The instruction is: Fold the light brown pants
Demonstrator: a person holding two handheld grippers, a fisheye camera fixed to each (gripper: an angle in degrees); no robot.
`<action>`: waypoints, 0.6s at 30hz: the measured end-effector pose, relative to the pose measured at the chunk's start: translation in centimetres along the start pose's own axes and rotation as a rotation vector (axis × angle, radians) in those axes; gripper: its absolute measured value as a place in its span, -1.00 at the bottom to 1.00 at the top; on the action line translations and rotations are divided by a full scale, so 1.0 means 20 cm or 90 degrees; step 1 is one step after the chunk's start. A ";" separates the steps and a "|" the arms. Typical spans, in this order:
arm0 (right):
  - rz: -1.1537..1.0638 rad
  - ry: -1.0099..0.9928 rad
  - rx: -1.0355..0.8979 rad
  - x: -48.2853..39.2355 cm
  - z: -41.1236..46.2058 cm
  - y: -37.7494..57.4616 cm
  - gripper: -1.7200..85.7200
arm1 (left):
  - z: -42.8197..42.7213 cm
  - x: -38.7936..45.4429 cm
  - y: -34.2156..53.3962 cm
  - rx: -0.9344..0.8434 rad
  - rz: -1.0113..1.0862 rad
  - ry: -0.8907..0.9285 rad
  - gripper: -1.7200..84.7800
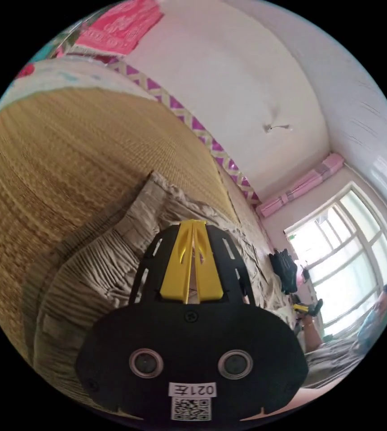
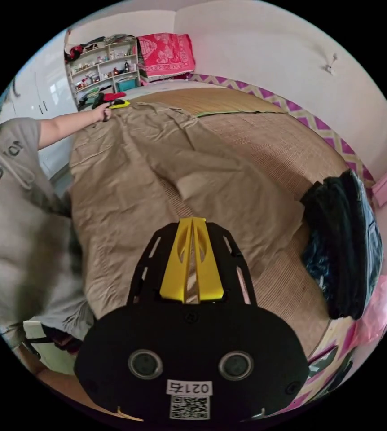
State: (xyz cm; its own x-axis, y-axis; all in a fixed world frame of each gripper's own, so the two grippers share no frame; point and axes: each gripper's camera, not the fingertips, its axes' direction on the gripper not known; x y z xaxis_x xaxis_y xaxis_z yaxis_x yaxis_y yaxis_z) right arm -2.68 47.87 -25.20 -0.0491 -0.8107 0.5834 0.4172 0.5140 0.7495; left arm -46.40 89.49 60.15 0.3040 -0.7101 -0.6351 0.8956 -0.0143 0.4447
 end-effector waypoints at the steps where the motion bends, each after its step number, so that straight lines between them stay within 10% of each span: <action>1: -0.003 -0.027 -0.014 -0.09 -0.04 0.08 -0.98 | -0.03 0.13 0.02 0.002 0.056 0.014 -0.98; 10: 0.064 0.121 -0.144 -0.21 0.07 0.30 -0.98 | 0.25 1.00 0.64 -0.443 0.160 0.104 -0.98; 18: 0.063 0.146 -0.151 0.00 0.15 0.07 -0.98 | 0.01 1.06 1.05 -0.305 0.025 0.108 -0.98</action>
State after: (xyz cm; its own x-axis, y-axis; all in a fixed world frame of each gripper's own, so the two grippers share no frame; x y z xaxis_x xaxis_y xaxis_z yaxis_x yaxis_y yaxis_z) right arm -4.77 49.43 -23.13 0.1961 -0.8156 0.5444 0.6103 0.5361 0.5833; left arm -21.22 74.00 56.20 0.3527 -0.5786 -0.7354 0.9188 0.3629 0.1551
